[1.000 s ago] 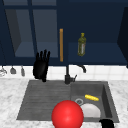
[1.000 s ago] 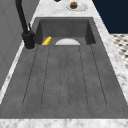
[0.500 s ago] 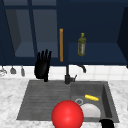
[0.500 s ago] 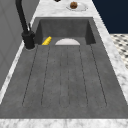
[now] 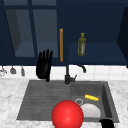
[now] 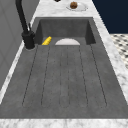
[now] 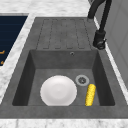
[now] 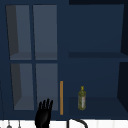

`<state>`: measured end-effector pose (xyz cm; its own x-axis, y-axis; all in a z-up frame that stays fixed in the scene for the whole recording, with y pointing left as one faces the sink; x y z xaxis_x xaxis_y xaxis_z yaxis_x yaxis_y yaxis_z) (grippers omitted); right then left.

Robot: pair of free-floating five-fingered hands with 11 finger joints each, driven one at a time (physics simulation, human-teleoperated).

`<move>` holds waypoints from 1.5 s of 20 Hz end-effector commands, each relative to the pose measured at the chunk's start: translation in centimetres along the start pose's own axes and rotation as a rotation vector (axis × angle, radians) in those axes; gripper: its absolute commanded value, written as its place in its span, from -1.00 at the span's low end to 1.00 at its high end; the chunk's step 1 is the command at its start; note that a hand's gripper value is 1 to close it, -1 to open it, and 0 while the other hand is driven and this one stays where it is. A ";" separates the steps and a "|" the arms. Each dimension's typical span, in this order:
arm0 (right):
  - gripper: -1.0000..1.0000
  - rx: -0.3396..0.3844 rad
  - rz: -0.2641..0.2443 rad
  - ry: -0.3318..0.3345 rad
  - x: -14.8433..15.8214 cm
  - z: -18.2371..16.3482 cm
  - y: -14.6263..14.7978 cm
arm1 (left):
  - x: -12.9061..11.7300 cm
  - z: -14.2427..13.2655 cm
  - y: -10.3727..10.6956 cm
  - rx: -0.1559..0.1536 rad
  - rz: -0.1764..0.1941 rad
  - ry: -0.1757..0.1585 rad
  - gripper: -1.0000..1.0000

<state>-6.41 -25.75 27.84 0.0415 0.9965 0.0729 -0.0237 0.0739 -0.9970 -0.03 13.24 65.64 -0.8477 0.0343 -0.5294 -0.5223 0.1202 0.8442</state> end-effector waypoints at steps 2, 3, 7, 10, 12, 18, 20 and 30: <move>0.00 0.000 0.000 0.000 0.0 0.0 0.0 | 0.0 -0.5 -0.1 0.132 -0.047 0.020 -1.00; 0.00 0.000 0.000 0.000 0.0 0.0 0.0 | 0.0 -0.6 -0.1 0.134 -0.049 0.021 -1.00; 0.00 0.000 0.000 0.000 0.0 0.0 0.0 | -0.1 -0.9 -0.1 0.140 -0.064 0.023 -1.00; 0.00 0.000 0.000 0.000 0.0 0.0 0.0 | -0.1 -1.0 -0.1 0.135 -0.103 0.036 -1.00; 0.00 0.000 0.000 0.000 0.0 0.0 0.0 | -0.1 -1.0 -0.2 0.133 -0.122 0.043 -1.00; 0.00 0.000 0.000 0.000 0.0 0.0 0.0 | -0.2 -1.2 -0.2 0.130 -0.185 0.061 -1.00; 0.00 0.000 0.000 0.000 0.0 0.0 0.0 | -0.3 -1.4 -0.2 0.122 -0.200 0.079 -1.00; 0.00 0.000 0.000 0.000 0.0 0.0 0.0 | 0.9 -2.7 0.5 0.115 -0.187 0.139 -1.00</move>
<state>-6.41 -25.75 27.84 0.0415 0.9965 0.0729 -0.0237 0.0739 -0.9970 -0.73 10.91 65.81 -0.7605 -0.0304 -0.6486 -0.6445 0.1561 0.7485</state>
